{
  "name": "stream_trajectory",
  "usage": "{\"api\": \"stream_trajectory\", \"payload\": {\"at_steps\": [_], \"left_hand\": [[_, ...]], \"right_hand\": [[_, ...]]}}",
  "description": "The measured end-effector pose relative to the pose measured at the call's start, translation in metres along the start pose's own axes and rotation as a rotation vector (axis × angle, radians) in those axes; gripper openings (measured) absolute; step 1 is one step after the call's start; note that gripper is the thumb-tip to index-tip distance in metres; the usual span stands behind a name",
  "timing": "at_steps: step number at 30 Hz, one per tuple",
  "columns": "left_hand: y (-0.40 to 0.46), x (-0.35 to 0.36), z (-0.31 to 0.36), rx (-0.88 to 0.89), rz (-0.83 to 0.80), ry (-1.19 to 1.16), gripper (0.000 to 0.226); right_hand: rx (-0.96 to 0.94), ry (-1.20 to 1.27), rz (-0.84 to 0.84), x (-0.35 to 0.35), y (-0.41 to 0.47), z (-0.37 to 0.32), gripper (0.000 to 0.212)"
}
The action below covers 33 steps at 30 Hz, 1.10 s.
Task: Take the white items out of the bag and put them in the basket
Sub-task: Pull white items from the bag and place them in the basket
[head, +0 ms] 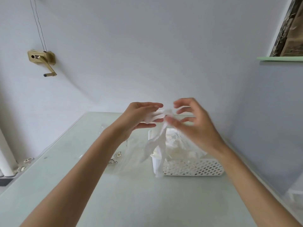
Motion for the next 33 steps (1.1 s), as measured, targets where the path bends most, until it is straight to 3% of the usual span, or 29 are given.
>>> {"api": "stream_trajectory", "payload": {"at_steps": [2, 4, 7, 11, 14, 17, 21, 24, 26, 29, 33], "left_hand": [[0.001, 0.005, 0.001, 0.002, -0.015, 0.028, 0.023], [0.0, 0.004, 0.0, -0.012, -0.031, 0.034, 0.024], [-0.007, 0.0, -0.004, -0.055, -0.102, 0.078, 0.029], [-0.017, -0.017, -0.019, -0.055, -0.184, 0.276, 0.055], [-0.022, -0.016, -0.024, 0.103, -0.294, 0.389, 0.067], [-0.024, 0.004, -0.021, 0.189, -0.35, 0.217, 0.044], [-0.017, 0.003, -0.013, 0.193, -0.154, 0.043, 0.032], [-0.015, 0.002, -0.004, 0.237, -0.062, 0.159, 0.03], [-0.015, 0.005, 0.0, 0.256, -0.05, 0.222, 0.026], [-0.013, 0.004, -0.001, 0.234, -0.037, 0.272, 0.023], [-0.013, -0.006, -0.012, 0.156, -0.034, 0.225, 0.02]], "right_hand": [[-0.082, -0.251, -0.138, 0.027, -0.006, -0.008, 0.074], [-0.156, -0.342, -0.067, 0.024, -0.003, -0.012, 0.057], [-0.143, -0.219, 0.053, 0.002, 0.004, -0.017, 0.012], [0.055, 0.118, -0.053, 0.005, 0.009, -0.01, 0.007], [0.216, 0.255, -0.133, 0.015, 0.009, -0.001, 0.016], [0.363, 0.389, -0.252, 0.026, 0.004, 0.011, 0.021], [0.466, 0.476, -0.325, 0.024, -0.001, 0.027, 0.028], [0.378, 0.209, -0.415, 0.025, 0.0, 0.029, 0.059], [0.315, 0.006, -0.349, 0.024, 0.006, 0.026, 0.053], [0.254, 0.078, -0.112, 0.01, 0.017, 0.017, 0.018], [0.272, 0.093, 0.017, -0.015, 0.022, 0.021, 0.008]]}}
Point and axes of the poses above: each hand's wrist, its own y-axis towards the middle knuckle, its own x-axis out of the palm, z = x × y, the point moved 9 cm from there along y, towards the middle knuckle, and after that the axes turned 3 degrees about y, right-handed, at the moved point
